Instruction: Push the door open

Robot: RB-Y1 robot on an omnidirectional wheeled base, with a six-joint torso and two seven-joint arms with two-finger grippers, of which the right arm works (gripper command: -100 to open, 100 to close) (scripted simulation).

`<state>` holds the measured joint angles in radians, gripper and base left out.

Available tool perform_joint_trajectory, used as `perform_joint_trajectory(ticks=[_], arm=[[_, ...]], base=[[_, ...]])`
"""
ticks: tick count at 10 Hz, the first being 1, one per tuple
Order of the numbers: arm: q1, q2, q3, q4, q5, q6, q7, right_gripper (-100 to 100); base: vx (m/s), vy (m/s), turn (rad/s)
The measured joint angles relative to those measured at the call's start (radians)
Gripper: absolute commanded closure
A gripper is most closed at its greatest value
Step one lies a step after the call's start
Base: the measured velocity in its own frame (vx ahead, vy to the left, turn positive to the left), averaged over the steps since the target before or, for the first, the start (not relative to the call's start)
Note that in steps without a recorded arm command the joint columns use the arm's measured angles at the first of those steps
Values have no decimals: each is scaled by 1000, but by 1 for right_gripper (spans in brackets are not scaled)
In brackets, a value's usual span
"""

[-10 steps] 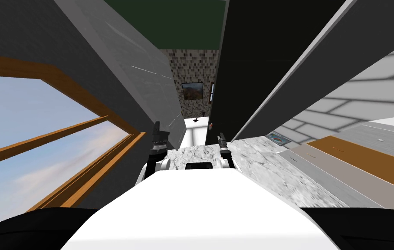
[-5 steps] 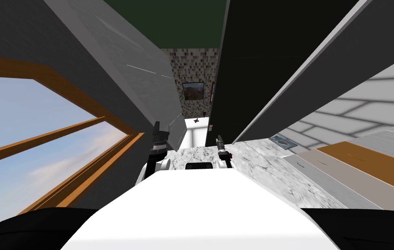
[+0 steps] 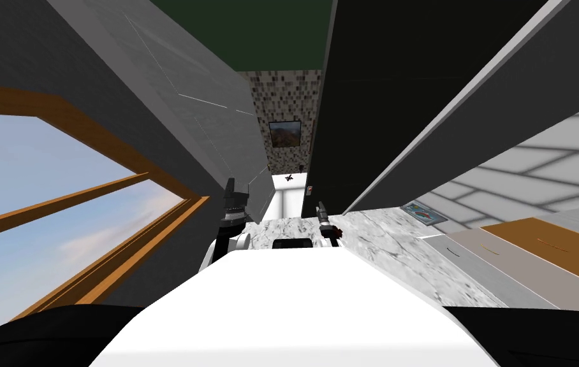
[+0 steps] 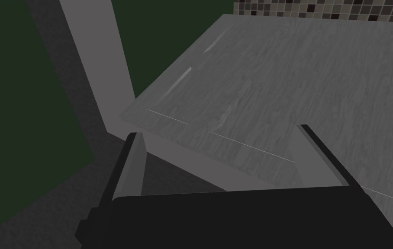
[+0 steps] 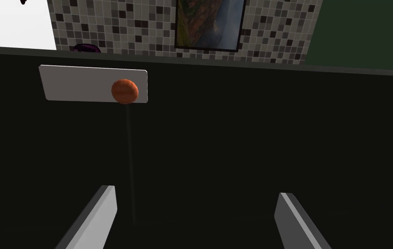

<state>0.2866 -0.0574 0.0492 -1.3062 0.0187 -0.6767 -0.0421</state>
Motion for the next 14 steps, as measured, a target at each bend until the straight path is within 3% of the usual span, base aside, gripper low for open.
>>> perform_joint_trajectory(ticks=[8, 12, 14], arm=[[-32, 25, 20, 178, 4, -49, 11, -100], [-37, 35, 29, 226, 6, -57, 12, -100], [-42, 27, 27, 236, 5, -60, 12, -100]], base=[[107, -68, 43], [84, -43, 22], [157, -8, 21]])
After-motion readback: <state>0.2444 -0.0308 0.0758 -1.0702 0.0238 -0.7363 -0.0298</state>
